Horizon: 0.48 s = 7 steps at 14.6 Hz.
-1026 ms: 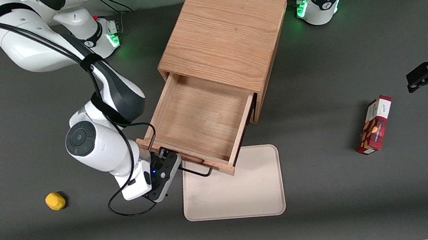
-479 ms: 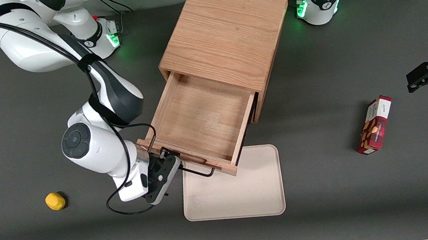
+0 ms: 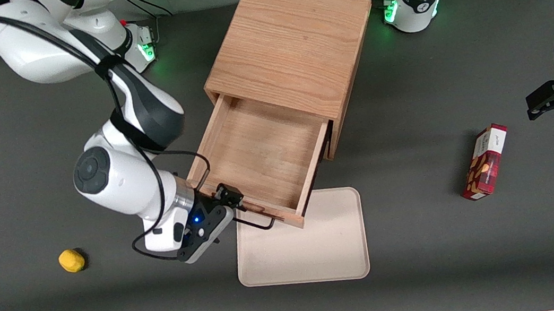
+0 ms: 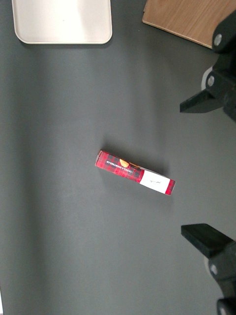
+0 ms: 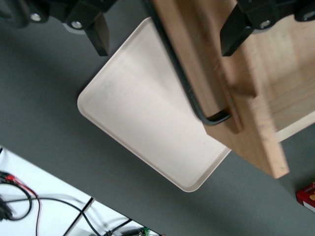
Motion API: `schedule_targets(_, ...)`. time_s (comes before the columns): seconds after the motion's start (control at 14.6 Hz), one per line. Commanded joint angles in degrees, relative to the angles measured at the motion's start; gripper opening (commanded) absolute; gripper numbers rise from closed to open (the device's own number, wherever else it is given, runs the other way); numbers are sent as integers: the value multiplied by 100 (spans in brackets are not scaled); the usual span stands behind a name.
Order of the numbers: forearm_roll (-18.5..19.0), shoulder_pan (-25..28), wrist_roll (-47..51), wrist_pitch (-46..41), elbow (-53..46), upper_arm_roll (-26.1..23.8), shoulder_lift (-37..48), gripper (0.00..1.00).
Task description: Open upper drawer
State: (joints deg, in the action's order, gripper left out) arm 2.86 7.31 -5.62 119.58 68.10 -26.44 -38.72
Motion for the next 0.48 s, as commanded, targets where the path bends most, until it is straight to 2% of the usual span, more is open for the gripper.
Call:
schedule_targets(0.0,-128,-72,622,-442,160,42,364,100)
schedule_targets(0.27,-76,-300,790,-1513,238,226,1136,100)
schedule_targets(0.41,-49,-274,984,-1928,553,760,1821,100)
